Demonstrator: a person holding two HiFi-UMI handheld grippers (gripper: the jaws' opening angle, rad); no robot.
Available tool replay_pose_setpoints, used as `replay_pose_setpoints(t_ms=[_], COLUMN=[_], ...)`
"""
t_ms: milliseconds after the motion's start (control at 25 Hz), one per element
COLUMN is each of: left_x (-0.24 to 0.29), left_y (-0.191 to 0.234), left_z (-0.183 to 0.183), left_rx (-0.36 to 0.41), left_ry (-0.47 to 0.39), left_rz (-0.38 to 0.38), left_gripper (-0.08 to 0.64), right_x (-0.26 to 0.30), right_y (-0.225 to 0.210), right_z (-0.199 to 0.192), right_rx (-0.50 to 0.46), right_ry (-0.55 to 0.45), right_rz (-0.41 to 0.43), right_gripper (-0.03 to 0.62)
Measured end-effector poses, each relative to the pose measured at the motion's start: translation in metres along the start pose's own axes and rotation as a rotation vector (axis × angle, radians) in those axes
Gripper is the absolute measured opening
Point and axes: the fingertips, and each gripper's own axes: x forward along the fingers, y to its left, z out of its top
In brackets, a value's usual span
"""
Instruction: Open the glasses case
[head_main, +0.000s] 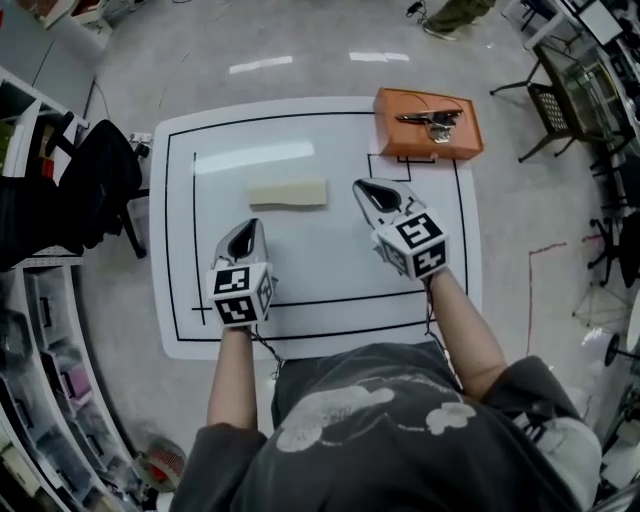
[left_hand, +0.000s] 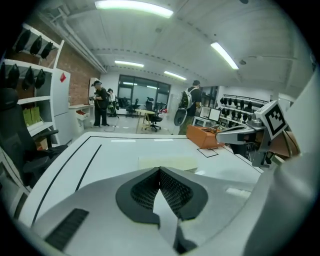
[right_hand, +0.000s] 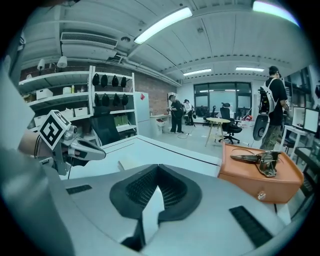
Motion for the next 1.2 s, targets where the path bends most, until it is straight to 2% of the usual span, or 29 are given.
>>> replay_pose_setpoints(t_ms=[280,600,800,880,1000,1200], left_x=[0.028,0.043,0.049,0.051,0.055,0.058], left_y=[0.01,0.02,0.022,0.023,0.025,0.025], left_z=[-0.012,-0.019,-0.023,-0.025,-0.026,-0.029], left_rx=[-0.014,0.04,0.055,0.047,0.051,0.058], left_ry=[0.063,0.096,0.116,0.117,0.119,0.135], left_rz=[0.01,0.088,0.102,0.101,0.109,0.116], left_gripper=[0.002,0.002,0.002,0.002,0.002,0.002], right_x=[0.017,0.029,0.037,0.041,0.044,0.05], right_y=[-0.003,-0.002,0.001,0.002,0.004,0.018], right_z=[-0.001,-0.011,-0.017,-0.018,-0.02,-0.024], right_rx=[0.012,0.001,-0.026,-0.05,-0.137,-0.254], right_ry=[0.022,0.057,0.09,0.1,0.127,0.147], right_rz=[-0.01,-0.004,0.02,0.025,0.024,0.073], right_gripper=[0.0,0.0,0.0,0.0,0.002,0.014])
